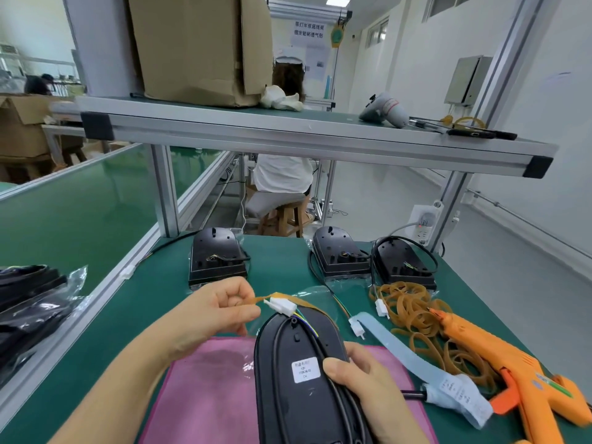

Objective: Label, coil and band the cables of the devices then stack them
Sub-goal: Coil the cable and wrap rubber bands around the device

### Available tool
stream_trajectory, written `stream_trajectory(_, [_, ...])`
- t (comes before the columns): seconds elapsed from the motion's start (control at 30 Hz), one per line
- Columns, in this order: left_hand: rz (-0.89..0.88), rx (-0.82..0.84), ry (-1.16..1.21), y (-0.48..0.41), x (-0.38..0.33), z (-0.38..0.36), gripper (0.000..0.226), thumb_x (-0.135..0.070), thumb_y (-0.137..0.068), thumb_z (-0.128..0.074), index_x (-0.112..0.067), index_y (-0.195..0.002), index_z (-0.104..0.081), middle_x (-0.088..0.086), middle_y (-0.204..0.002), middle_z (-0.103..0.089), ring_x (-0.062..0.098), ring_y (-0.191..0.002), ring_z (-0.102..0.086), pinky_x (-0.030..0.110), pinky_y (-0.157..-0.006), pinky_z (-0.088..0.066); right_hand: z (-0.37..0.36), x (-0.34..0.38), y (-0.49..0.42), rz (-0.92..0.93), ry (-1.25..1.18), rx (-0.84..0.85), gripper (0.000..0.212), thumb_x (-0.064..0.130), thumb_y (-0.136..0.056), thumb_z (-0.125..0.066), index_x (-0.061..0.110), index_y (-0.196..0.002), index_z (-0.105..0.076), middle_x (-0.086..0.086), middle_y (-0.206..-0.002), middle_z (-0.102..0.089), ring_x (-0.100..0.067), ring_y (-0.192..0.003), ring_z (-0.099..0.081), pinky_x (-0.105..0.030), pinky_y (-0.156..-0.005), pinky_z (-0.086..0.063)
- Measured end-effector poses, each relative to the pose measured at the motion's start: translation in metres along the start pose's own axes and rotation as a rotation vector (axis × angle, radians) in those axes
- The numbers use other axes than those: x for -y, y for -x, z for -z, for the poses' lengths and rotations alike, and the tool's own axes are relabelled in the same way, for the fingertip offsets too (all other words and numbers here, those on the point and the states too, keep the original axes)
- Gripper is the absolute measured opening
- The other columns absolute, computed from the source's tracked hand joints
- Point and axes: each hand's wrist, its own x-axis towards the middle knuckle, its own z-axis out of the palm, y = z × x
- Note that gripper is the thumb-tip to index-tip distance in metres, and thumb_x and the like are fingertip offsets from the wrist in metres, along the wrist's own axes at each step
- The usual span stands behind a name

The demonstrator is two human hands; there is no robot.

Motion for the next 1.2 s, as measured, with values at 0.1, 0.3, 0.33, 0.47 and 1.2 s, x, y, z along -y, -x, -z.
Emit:
stream_trajectory(0.1, [-0.075,-0.232,-0.209,-0.004,-0.004,-0.014,0.027,-0.010,-0.093,-0.060,-0.024,-0.073,-0.050,-0.006,-0.051,-0.034,0.016,-0.047,-0.043,0.022,-0.055,-0.050,-0.002,-0.001,-0.002,-0.006,0.056,-0.018,0.063,0.027,-0.043,-0.078,0.006,-0.102,-0.065,-0.014,-0.084,-0.074,-0.022,-0.069,-0.069,-0.027,-0.056,-0.053])
stream_trajectory(0.3, [-0.678,-0.665,-0.967,0.007,-0.008,-0.059,0.008,-0.026,-0.094,-0.046,-0.025,-0.087,-0.043,-0.001,-0.047,-0.051,0.025,-0.040,-0.051,0.032,-0.038,-0.045,-0.005,-0.002,-0.007,-0.017,0.065,-0.052,0.064,0.036,-0.043,-0.077,0.008,-0.100,-0.067,-0.017,-0.091,-0.073,-0.024,-0.077,-0.068,-0.032,-0.068,-0.054])
stream_trajectory(0.33, [-0.778,-0.646,-1.001,0.008,-0.003,-0.062,0.012,-0.028,-0.097,-0.043,-0.024,-0.086,-0.044,0.000,-0.049,-0.053,0.024,-0.039,-0.050,0.031,-0.036,-0.044,-0.003,-0.002,-0.007,-0.023,0.039,-0.058,0.064,0.036,-0.044,-0.077,0.007,-0.100,-0.068,-0.020,-0.093,-0.073,-0.026,-0.078,-0.068,-0.033,-0.068,-0.054])
stream_trajectory(0.47, [-0.827,-0.590,-0.961,0.012,0.013,-0.058,0.027,-0.037,-0.104,-0.031,-0.026,-0.083,-0.045,0.000,-0.054,-0.054,0.024,-0.044,-0.051,0.030,-0.039,-0.045,0.007,-0.003,-0.006,-0.021,-0.118,-0.095,0.056,0.023,-0.050,-0.079,0.001,-0.101,-0.069,-0.028,-0.096,-0.070,-0.035,-0.082,-0.066,-0.041,-0.075,-0.053])
stream_trajectory(1.2, [-0.485,-0.324,-0.972,0.016,-0.021,-0.080,0.021,-0.043,-0.080,-0.053,-0.023,-0.078,-0.061,-0.007,-0.092,-0.050,0.016,-0.084,-0.048,0.033,-0.072,-0.042,-0.002,0.014,-0.006,0.111,0.089,-0.253,0.044,0.029,-0.058,-0.074,0.016,-0.097,-0.062,-0.009,-0.073,-0.073,-0.020,-0.063,-0.070,-0.023,-0.050,-0.051])
